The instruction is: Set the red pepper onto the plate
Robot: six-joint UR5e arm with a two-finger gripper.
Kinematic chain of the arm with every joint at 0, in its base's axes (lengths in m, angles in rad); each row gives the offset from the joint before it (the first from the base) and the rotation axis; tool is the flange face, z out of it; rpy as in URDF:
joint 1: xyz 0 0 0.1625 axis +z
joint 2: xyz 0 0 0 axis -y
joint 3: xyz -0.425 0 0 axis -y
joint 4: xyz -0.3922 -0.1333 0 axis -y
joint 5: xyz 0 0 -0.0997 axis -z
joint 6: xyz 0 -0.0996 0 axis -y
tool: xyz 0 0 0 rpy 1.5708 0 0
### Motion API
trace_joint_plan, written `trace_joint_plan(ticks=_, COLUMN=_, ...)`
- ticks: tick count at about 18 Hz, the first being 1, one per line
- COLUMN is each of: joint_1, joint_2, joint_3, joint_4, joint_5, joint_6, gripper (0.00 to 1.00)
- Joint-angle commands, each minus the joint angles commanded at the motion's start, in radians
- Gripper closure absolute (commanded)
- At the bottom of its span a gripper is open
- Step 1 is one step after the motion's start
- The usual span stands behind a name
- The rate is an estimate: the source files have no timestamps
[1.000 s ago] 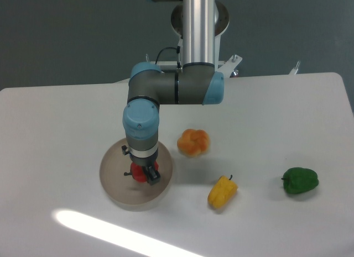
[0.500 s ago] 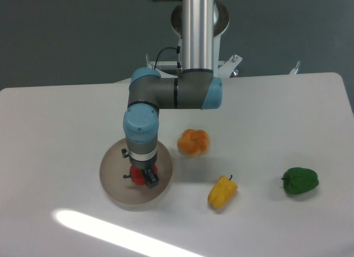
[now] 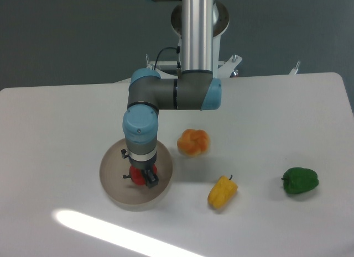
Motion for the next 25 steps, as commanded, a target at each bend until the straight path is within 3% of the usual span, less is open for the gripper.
trace_joint_plan(ticks=12, joint_1=0.0, joint_2=-0.006, joint_3=-0.008, joint_4=0.0, joint_5=-0.005, joint_6=0.005, gripper=0.53)
trace_joint_plan(ticks=14, joint_1=0.0, joint_2=-0.005, joint_3=-0.008, joint_4=-0.002, joint_5=-0.005, joint_6=0.005, gripper=0.44)
trace_joint_plan(ticks=15, joint_1=0.0, joint_2=-0.005, joint_3=-0.006, joint_4=0.0, joint_5=-0.005, joint_6=0.005, gripper=0.34)
trace_joint_plan(ticks=20, joint_1=0.003, joint_2=0.003, joint_3=-0.006, joint_4=-0.002, joint_5=-0.006, joint_6=0.008, gripper=0.12)
trace_joint_plan(ticks=25, joint_1=0.014, joint_2=0.014, joint_3=0.003, joint_4=-0.003, joint_5=-0.037, joint_6=0.009, gripper=0.03)
